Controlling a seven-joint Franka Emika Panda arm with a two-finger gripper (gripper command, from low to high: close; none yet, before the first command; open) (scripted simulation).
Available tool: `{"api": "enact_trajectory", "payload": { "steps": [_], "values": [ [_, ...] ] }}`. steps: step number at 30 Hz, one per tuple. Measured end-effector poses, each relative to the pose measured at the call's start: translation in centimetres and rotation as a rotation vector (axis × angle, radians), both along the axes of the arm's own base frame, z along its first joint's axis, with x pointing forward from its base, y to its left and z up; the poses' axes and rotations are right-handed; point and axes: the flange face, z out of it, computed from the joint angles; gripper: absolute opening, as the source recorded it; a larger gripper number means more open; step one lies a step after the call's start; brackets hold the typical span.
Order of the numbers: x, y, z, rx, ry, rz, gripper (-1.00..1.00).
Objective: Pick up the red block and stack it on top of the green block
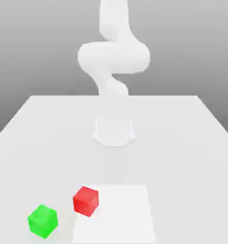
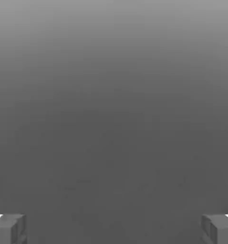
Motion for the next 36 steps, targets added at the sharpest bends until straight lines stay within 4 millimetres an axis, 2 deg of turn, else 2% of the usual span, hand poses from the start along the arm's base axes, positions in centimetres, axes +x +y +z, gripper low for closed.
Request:
{"api": "enact_trajectory", "payload": {
  "steps": [2, 5, 10, 15, 20, 26, 27, 33, 36],
  "values": [
    [2.6, -0.8, -4.7, 0.015, 0.075, -0.038, 0.00],
    [5.2, -1.9, -11.5, 0.037, 0.179, -0.093, 0.00],
    [6.9, -4.0, -22.9, 0.075, 0.348, -0.184, 0.00],
    [5.6, -5.7, -34.1, 0.115, 0.516, -0.278, 0.00],
    [1.9, -7.0, -43.9, 0.157, 0.676, -0.375, 0.00],
    [1.3, -6.8, -50.8, 0.162, 0.702, -0.384, 0.00],
    [1.2, -6.8, -51.5, 0.161, 0.702, -0.384, -1.00],
    [1.2, -6.8, -51.8, 0.161, 0.701, -0.384, -1.00],
    [1.3, -6.8, -49.9, 0.162, 0.702, -0.384, -1.00]
  ]
}}
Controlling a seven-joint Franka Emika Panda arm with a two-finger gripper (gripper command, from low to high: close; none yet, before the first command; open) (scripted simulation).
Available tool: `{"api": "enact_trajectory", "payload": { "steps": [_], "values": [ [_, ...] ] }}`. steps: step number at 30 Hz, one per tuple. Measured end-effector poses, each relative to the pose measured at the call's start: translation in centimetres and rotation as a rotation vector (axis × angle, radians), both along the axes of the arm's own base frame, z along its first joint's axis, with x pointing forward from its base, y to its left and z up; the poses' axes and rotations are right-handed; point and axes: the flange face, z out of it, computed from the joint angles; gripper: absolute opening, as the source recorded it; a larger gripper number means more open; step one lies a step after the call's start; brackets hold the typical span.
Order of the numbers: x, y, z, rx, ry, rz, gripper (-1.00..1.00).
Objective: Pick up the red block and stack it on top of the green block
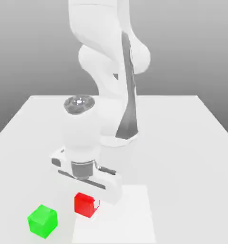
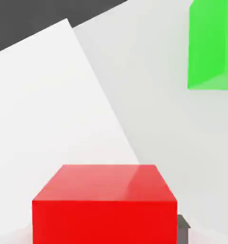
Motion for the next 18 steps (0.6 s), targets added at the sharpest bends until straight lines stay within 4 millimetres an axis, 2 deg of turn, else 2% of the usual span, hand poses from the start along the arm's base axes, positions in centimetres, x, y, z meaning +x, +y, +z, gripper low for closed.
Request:
{"api": "enact_trajectory", "payload": {
  "steps": [4, 11, 13, 16, 17, 18],
  "values": [
    [0.0, -0.1, 3.9, 0.000, 0.000, -0.001, -1.00],
    [4.5, -9.2, 7.8, 0.002, 0.000, -0.101, -1.00],
    [5.1, -10.2, 6.6, 0.001, 0.000, -0.106, -1.00],
    [5.2, -10.5, 2.9, 0.000, 0.000, -0.107, -1.00],
    [5.2, -10.5, 2.2, 0.000, 0.000, -0.108, 1.00],
    [5.2, -10.5, 2.2, 0.000, 0.000, -0.108, 1.00]
  ]
}}
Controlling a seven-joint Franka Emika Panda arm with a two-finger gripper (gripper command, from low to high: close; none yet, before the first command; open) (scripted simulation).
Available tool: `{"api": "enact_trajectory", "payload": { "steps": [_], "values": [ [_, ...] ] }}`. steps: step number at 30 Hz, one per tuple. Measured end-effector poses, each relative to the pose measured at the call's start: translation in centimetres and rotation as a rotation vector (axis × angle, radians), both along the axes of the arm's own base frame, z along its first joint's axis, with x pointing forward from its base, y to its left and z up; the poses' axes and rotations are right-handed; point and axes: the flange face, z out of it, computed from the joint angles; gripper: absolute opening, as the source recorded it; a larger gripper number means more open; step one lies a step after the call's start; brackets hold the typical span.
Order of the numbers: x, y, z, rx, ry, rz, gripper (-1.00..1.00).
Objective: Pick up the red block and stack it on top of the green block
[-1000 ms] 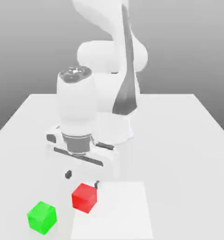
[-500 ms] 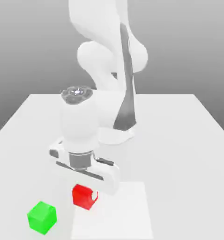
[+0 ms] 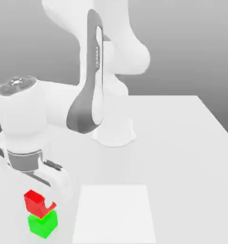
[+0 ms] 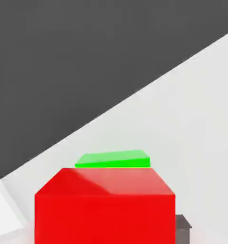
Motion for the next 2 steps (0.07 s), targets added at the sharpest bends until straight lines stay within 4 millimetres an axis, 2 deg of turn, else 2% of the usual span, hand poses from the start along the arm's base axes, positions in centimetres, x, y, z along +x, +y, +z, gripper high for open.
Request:
{"api": "enact_trajectory", "payload": {
  "steps": [2],
  "values": [
    [0.00, 0.00, 0.00, 0.000, 0.000, 0.000, 1.00]
  ]
}}
